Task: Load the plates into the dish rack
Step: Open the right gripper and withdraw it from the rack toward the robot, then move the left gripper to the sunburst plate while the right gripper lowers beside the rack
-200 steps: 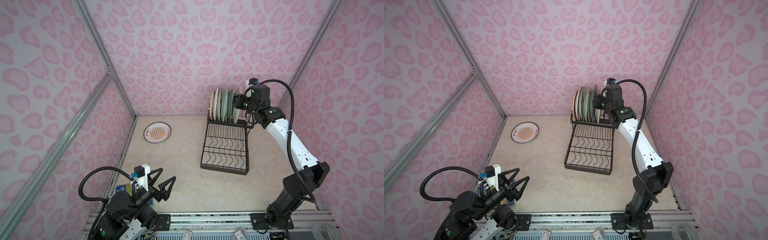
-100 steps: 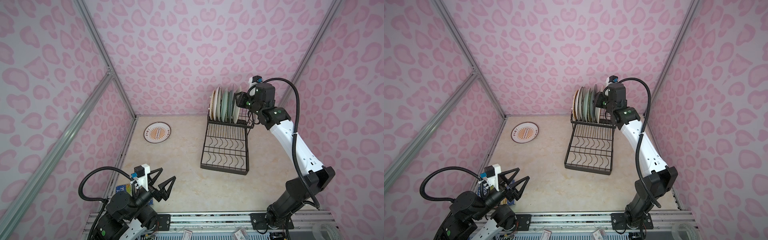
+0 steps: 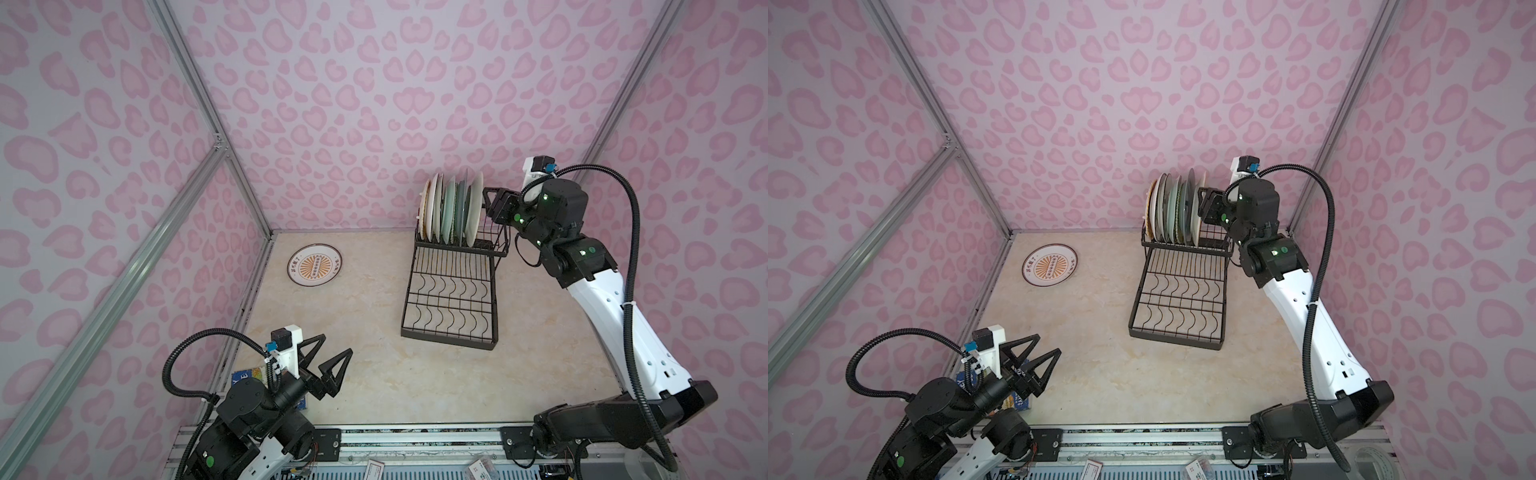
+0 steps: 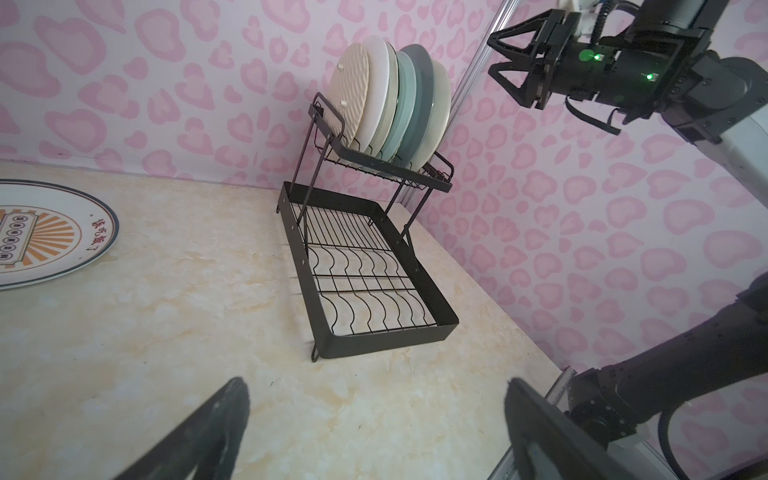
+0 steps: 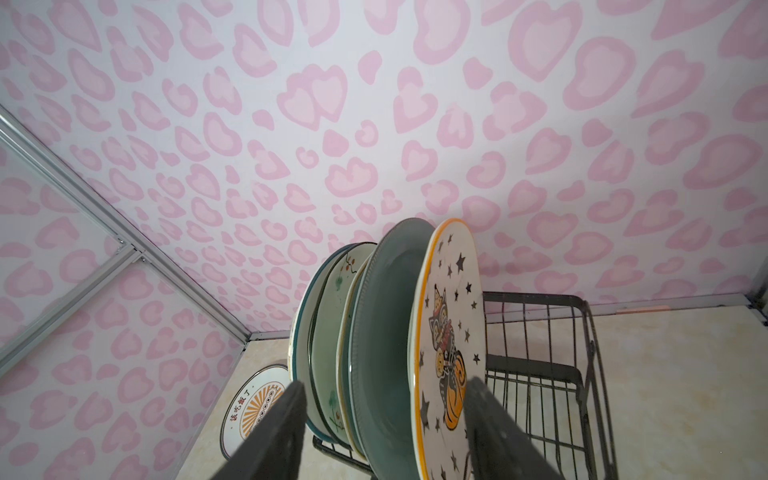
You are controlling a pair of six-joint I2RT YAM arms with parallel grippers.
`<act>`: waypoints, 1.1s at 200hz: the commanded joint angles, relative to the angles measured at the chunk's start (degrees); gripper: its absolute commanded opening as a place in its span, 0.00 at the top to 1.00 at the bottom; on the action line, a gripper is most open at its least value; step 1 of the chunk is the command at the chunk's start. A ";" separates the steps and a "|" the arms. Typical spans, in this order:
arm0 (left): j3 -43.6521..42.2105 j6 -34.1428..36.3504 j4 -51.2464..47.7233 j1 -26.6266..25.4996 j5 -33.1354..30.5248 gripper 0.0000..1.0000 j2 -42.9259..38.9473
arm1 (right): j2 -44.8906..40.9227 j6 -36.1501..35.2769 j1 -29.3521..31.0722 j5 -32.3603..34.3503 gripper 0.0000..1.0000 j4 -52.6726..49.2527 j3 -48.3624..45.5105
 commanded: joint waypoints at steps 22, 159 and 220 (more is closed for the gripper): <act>0.01 -1.24 0.01 0.06 -2.48 0.03 1.26 | -9.29 0.22 0.55 -0.18 0.02 4.46 -11.39; -0.45 -13.31 4.27 0.05 -8.18 0.02 17.49 | -34.03 0.64 6.37 -5.69 0.02 4.25 -36.81; -0.96 -18.11 11.51 0.55 -9.09 0.02 27.48 | -36.40 -0.30 8.46 -8.96 0.02 8.96 -47.53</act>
